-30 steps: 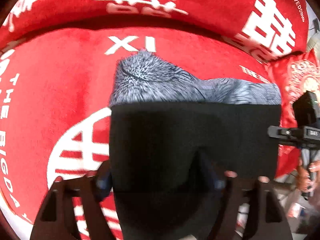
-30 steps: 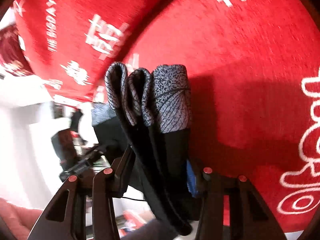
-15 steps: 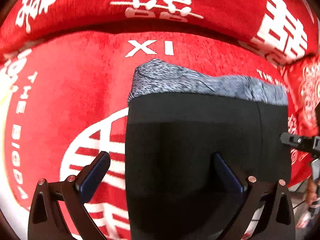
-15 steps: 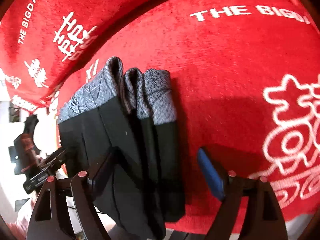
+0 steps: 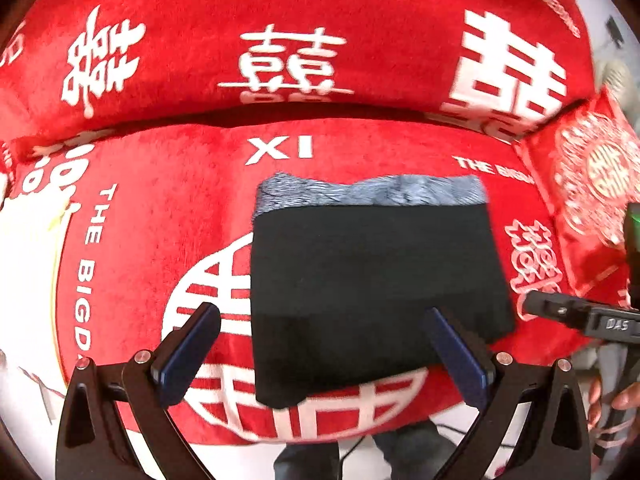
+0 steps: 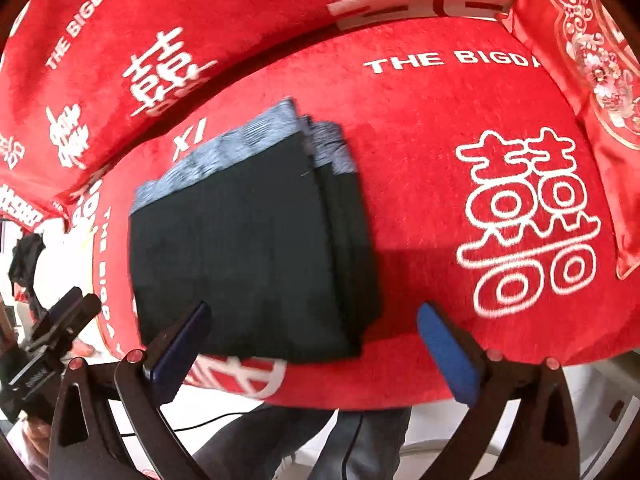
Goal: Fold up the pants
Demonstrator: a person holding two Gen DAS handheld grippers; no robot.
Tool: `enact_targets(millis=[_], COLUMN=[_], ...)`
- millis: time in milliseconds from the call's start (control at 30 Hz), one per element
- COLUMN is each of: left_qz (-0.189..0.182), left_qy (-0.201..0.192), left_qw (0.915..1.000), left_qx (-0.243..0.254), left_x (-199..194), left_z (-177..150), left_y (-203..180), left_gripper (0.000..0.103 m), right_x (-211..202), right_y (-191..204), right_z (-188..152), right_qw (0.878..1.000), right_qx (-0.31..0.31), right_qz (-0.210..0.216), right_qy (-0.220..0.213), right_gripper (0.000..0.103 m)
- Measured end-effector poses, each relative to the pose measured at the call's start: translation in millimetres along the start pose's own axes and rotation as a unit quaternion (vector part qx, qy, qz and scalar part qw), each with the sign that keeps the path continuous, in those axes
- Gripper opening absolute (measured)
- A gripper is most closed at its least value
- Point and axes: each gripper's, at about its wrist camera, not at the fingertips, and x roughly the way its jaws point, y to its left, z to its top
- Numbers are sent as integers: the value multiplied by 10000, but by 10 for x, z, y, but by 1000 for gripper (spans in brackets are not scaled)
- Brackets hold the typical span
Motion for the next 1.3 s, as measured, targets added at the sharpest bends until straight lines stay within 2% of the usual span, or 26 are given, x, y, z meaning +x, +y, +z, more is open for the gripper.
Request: enact_targets(millis=[100, 233, 433, 667, 933, 1300], left_qz=[-59, 391, 744, 1042, 1046, 1101], left_qy=[-1, 271, 640, 687, 637, 598], left_qw=[9995, 9975, 9945, 9921, 9925, 9921], left_qx=[325, 527, 372, 141, -11, 54], left_x=[-186, -293, -399, -543, -667, -754], left_z=[-20, -73, -218, -265, -217, -221], left_y=[-73, -182, -179, -113, -63, -139], left_gripper=[103, 103, 103, 103, 103, 103], right_x=[-111, -208, -385, -539, -630, -723], right_y=[178, 336, 448, 605, 761, 897], right_z=[-86, -202, -351, -431, -443, -413], right_qw=[9996, 9982, 9967, 9935, 9921, 9901], right_qx=[-201, -225, -67, -307, -510, -701], right_qz=[-162, -490, -732, -1046, -1096, -1183], right_qy=[94, 281, 352, 328, 334, 286], right_gripper=[103, 103, 103, 103, 103, 103])
